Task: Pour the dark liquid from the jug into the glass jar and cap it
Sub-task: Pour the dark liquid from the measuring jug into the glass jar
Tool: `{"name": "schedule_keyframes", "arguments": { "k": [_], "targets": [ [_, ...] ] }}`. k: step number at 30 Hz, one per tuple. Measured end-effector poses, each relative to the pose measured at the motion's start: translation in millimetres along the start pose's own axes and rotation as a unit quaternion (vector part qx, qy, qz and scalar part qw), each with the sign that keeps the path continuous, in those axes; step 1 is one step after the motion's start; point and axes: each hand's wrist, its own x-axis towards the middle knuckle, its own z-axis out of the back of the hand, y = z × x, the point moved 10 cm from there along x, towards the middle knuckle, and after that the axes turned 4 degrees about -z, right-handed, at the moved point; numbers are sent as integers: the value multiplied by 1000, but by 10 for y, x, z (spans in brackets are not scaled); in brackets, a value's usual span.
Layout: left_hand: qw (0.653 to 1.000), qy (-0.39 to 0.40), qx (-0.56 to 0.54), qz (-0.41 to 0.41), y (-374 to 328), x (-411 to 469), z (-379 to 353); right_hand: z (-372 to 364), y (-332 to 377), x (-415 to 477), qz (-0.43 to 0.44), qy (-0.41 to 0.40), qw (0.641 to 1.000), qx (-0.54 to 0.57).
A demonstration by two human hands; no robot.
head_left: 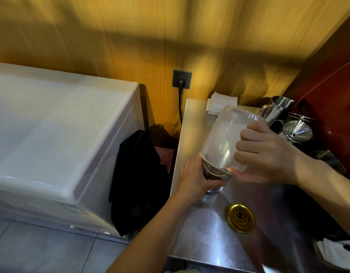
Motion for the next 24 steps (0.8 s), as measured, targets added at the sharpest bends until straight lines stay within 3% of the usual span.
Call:
{"name": "schedule_keyframes", "arguments": {
  "k": [24],
  "targets": [
    [1000,-10,-9,19,37,-15,16,71,-167,-167,-108,-56,993,4]
  ]
}}
